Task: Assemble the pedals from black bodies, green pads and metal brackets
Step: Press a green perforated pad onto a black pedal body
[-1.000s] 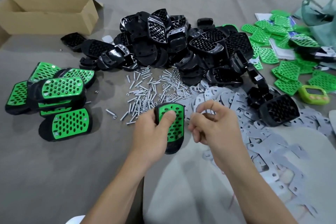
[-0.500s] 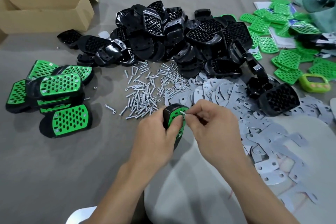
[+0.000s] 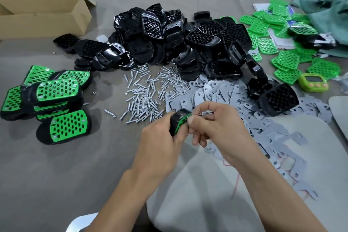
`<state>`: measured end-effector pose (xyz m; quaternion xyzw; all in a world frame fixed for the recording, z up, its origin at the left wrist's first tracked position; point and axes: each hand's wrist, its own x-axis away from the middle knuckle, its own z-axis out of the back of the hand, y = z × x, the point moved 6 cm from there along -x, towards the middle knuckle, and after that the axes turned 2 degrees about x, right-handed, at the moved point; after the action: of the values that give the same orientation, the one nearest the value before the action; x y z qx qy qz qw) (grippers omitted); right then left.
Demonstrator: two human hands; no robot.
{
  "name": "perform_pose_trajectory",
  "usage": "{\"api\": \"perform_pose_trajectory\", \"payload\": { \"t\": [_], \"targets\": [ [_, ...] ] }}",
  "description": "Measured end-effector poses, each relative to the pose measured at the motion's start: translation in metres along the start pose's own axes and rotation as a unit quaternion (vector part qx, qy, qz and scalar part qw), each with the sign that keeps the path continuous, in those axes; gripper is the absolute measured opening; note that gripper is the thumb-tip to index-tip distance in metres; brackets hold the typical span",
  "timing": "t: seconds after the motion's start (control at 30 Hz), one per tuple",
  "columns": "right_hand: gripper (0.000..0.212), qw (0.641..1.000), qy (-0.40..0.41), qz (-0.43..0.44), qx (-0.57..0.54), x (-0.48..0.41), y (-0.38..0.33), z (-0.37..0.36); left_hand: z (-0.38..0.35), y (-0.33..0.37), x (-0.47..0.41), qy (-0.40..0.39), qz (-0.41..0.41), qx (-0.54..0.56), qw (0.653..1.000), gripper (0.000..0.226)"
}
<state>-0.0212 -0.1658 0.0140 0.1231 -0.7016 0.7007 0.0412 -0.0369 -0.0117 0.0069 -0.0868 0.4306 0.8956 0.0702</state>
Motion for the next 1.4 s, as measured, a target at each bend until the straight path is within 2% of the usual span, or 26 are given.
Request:
{"api": "perform_pose_trajectory", "payload": {
  "t": [0.1,0.17,0.3,0.37,0.43,0.53,0.63,0.73,0.8,0.9,0.97,1.07,1.13,1.17,1.2,1.23,1.3,1.33,1.4],
  "targets": [
    [0.021,0.995,0.028,0.069,0.06,-0.003,-0.003,0.006,0.002,0.004,0.0,-0.004,-0.024,0.003,1.0,0.018],
    [0.027,0.993,0.058,0.09,0.054,-0.001,-0.001,0.002,0.002,0.006,0.0,0.001,-0.038,-0.004,0.999,0.018],
    [0.039,0.993,0.052,0.009,-0.105,0.001,0.02,-0.011,0.0,0.006,0.002,0.007,-0.037,0.008,0.999,0.012],
    [0.038,0.994,0.099,0.032,-0.012,0.0,0.02,-0.002,0.0,0.005,0.002,0.004,-0.034,0.028,0.999,0.008],
    [0.036,0.98,0.149,0.087,0.103,-0.001,0.013,0.006,0.002,0.004,0.002,0.0,-0.024,0.056,0.998,0.013],
    [0.03,0.965,0.139,0.132,0.179,0.0,0.01,0.0,0.003,-0.002,0.002,-0.011,-0.006,0.105,0.994,0.011],
    [0.027,0.969,0.106,0.155,0.161,0.004,0.013,-0.011,-0.002,-0.006,0.004,-0.059,0.022,0.215,0.975,0.006],
    [0.035,0.979,0.085,0.145,0.117,0.007,0.015,-0.021,-0.008,-0.012,0.005,-0.091,0.095,0.369,0.92,0.019],
    [0.042,0.962,0.095,0.175,0.185,0.012,0.012,-0.024,-0.008,-0.014,0.005,-0.09,0.119,0.4,0.904,0.023],
    [0.053,0.94,0.108,0.197,0.259,0.018,0.005,-0.025,-0.005,-0.009,0.002,-0.118,0.105,0.41,0.898,0.019],
    [0.054,0.945,0.097,0.177,0.256,0.016,0.004,-0.023,-0.003,-0.006,-0.002,-0.133,0.102,0.385,0.907,0.018],
    [0.059,0.953,0.089,0.138,0.256,0.011,0.006,-0.016,0.004,-0.007,-0.007,-0.072,0.104,0.323,0.938,0.015],
    [0.058,0.951,0.114,0.126,0.259,0.011,0.006,-0.008,0.016,-0.01,-0.009,0.014,0.056,0.177,0.983,0.016],
    [0.055,0.957,0.117,0.116,0.241,0.012,0.007,-0.006,0.023,-0.009,-0.01,0.067,0.012,0.067,0.995,0.027],
    [0.052,0.968,0.107,0.101,0.204,0.011,0.009,-0.005,0.029,-0.005,-0.008,0.118,-0.044,-0.038,0.991,0.035],
    [0.049,0.981,0.09,0.081,0.155,0.011,0.012,-0.005,0.033,0.001,-0.006,0.158,-0.113,-0.122,0.973,0.038],
    [0.044,0.994,0.066,0.048,0.074,0.01,0.019,-0.006,0.028,0.012,0.002,0.186,-0.227,-0.224,0.929,0.033],
    [0.044,0.994,0.063,0.041,0.077,0.01,0.021,-0.007,0.022,0.013,0.007,0.186,-0.253,-0.255,0.915,0.026],
    [0.048,0.981,0.075,0.046,0.173,0.01,0.024,-0.008,0.009,0.012,0.016,0.177,-0.258,-0.279,0.908,0.014]
  ]
}}
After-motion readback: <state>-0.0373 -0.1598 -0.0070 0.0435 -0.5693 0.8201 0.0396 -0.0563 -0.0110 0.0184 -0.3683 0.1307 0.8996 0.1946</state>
